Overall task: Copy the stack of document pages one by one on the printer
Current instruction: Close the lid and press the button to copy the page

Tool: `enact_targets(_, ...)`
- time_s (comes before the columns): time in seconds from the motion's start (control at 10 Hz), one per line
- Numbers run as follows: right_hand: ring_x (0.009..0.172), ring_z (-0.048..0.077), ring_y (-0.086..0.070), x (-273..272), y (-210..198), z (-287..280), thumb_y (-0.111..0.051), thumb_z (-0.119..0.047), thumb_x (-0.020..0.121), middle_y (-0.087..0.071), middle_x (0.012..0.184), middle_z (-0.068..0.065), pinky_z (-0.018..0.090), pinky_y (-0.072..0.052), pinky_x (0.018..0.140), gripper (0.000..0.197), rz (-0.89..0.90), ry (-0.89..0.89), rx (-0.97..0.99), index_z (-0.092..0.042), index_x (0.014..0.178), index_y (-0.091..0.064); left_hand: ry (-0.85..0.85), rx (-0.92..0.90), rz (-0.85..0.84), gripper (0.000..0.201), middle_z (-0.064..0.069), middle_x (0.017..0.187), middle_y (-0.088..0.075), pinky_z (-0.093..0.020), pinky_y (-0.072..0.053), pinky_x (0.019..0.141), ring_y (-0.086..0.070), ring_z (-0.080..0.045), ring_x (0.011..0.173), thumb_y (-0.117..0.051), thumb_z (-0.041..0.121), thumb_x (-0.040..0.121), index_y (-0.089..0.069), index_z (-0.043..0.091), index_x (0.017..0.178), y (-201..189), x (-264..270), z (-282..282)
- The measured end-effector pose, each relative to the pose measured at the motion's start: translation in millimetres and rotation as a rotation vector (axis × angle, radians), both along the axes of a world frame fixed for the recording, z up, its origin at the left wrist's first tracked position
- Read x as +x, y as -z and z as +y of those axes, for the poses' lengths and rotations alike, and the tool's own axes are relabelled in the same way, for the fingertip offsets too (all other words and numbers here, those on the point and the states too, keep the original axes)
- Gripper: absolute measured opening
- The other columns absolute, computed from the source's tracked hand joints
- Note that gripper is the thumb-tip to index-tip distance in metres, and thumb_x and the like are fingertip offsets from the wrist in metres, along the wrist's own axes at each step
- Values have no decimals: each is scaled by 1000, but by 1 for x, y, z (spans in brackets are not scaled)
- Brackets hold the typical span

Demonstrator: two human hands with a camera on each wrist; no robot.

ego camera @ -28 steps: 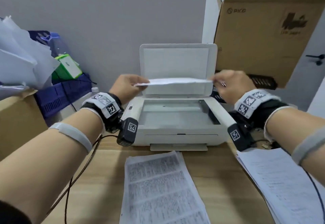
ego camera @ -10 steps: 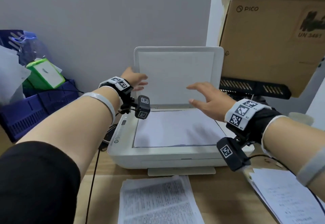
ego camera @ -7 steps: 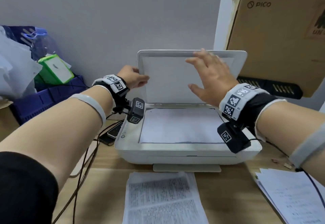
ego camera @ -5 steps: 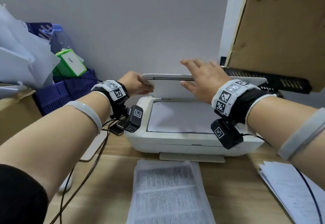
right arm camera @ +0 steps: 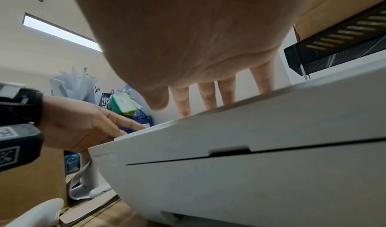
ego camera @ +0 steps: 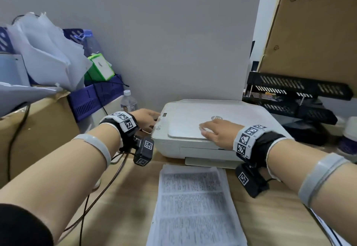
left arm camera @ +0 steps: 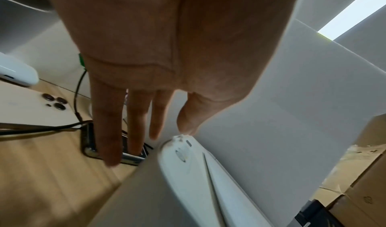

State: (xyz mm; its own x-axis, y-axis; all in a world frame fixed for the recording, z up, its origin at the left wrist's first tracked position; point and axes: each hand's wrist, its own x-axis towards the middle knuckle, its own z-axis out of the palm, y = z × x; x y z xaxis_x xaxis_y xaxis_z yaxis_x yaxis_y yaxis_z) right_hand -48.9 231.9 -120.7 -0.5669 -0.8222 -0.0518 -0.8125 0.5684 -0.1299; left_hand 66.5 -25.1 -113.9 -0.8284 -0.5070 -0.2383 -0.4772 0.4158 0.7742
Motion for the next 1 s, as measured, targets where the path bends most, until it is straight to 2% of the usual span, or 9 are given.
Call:
enact_targets(0.1, 141, 25, -33, 1, 4, -5, -25, -52, 103, -41, 150, 5, 46, -29, 112, 49, -8, 34, -13, -32, 145, -40, 12, 124, -73, 58, -20, 118, -68, -59, -53, 90, -66, -30, 86, -48, -3, 93, -52, 41, 130, 3, 8, 9)
enact_targets(0.2, 150, 19, -15, 3, 16, -6, -20, -58, 101, -20, 162, -4, 58, -11, 117, 54, -10, 84, 11, -40, 152, -24, -15, 188, -58, 65, -17, 112, -69, -56, -55, 89, -68, -35, 90, -38, -7, 95, -45, 37, 143, 7, 9, 16)
enact_targets(0.3, 152, 16, 1, 2, 30, -4, -14, -62, 99, -2, 165, -8, 60, 0, 118, 57, 25, 95, 27, -45, 154, -8, -40, 189, -65, 65, -17, 113, -69, -57, -54, 91, -67, -42, 105, -35, -8, 95, -43, 32, 146, 8, 9, 19)
enact_targets(0.4, 152, 16, 2, 3, 33, -4, -13, -61, 99, -1, 166, -8, 60, 1, 118, 56, 34, 99, 14, -45, 153, -7, -57, 203, -71, 66, -19, 115, -68, -57, -54, 91, -67, -42, 106, -34, -8, 95, -42, 32, 147, 8, 8, 20)
enact_targets(0.5, 152, 15, 3, 4, 34, -4, -13, -61, 100, -1, 165, -9, 58, 2, 119, 56, 36, 109, 7, -46, 153, -7, -89, 246, -49, 52, -22, 119, -66, -58, -52, 95, -66, -39, 97, -39, 3, 100, -47, 32, 143, 7, 9, 24)
enact_targets(0.6, 152, 15, 2, 4, 35, -4, -13, -61, 100, -1, 165, -10, 58, 2, 119, 56, 35, 111, -1, -46, 153, -8, -84, 229, -50, 53, -20, 120, -65, -58, -52, 93, -68, -39, 97, -42, 3, 100, -48, 35, 143, 7, 9, 25)
enact_targets(0.7, 152, 15, 2, 3, 35, -4, -13, -61, 99, -1, 165, -9, 58, 2, 119, 56, 34, 112, 1, -46, 153, -7, -57, 215, -65, 64, -16, 119, -66, -58, -54, 90, -69, -41, 101, -42, -5, 95, -44, 34, 145, 8, 9, 23)
enact_targets(0.8, 152, 15, 2, 2, 36, -4, -13, -61, 99, -1, 165, -9, 57, 2, 119, 56, 36, 112, -2, -46, 153, -7, -38, 206, -45, 58, -15, 113, -68, -58, -53, 91, -69, -42, 99, -39, -7, 94, -45, 29, 139, 11, 10, 27)
enact_targets(1.0, 152, 15, 1, 0, 38, -5, -13, -62, 98, -2, 165, -9, 57, 2, 119, 57, 43, 108, -8, -47, 153, -7, -66, 204, -30, 62, -19, 118, -67, -58, -53, 91, -68, -44, 101, -42, -4, 94, -39, 29, 147, 14, 10, 26)
